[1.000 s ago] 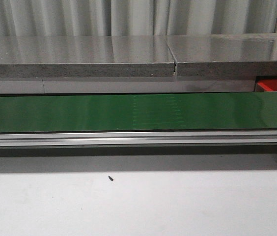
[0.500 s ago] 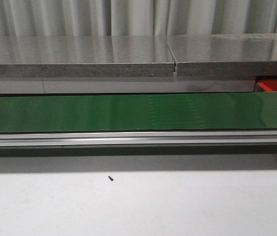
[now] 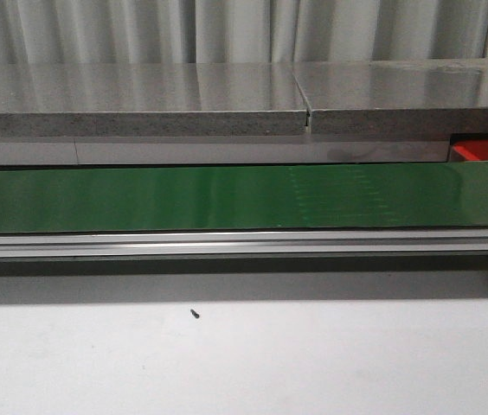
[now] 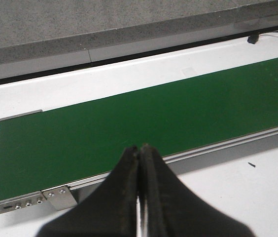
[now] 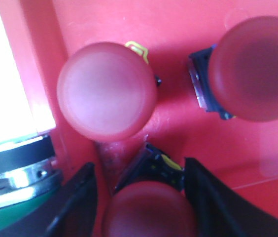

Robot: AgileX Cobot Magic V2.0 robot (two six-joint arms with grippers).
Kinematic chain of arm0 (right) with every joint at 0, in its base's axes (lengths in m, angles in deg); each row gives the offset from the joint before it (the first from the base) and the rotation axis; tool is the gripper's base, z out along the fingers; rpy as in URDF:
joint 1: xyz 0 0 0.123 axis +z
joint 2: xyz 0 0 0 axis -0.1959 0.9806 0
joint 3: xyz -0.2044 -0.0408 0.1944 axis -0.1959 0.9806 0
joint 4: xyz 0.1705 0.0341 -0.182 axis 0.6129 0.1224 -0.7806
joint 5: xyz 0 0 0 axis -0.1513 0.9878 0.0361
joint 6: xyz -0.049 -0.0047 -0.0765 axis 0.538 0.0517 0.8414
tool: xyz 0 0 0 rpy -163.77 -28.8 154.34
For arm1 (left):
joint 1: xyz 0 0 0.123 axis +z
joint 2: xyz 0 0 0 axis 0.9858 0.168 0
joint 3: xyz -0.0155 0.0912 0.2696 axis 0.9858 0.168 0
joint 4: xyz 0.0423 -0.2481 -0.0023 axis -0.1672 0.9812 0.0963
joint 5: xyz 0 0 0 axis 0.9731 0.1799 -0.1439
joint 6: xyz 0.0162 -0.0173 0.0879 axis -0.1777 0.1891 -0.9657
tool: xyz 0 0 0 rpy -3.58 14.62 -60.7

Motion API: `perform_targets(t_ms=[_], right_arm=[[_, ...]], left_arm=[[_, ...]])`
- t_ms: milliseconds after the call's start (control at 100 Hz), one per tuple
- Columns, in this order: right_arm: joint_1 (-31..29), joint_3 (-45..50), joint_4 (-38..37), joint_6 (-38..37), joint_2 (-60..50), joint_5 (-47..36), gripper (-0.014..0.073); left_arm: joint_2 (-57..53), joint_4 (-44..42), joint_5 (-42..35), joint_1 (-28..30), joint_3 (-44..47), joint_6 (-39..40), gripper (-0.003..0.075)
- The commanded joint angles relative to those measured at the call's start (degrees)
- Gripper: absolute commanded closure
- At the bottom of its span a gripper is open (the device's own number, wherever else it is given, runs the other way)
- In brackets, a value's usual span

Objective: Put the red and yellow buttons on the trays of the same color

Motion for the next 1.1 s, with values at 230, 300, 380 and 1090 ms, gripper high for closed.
perform_targets(t_ms=[230, 300, 380, 1090], right_arm=[[-0.31, -1.45, -0.83, 0.22, -3.93, -2.58, 0.0159], [-0.31, -1.45, -1.38, 0.22, -4.91, -2.82, 0.0159], [-0.31, -1.45, -1.94, 0.22, -6.48, -3.33, 0.0159], [5.17, 0.66, -3.74, 1.17, -23.19, -0.67, 0.0712]], left_arm=[[0.14, 0.88, -4.04, -0.58, -1.52, -0.11, 0.0739], [0.14, 0.88, -4.04, -0.58, -1.52, -0.11, 0.0739], [0.14, 0.88, -4.04, -0.58, -1.52, -0.11, 0.0739], [0.14, 0.88, -4.04, -0.58, -1.52, -0.11, 0.0739]])
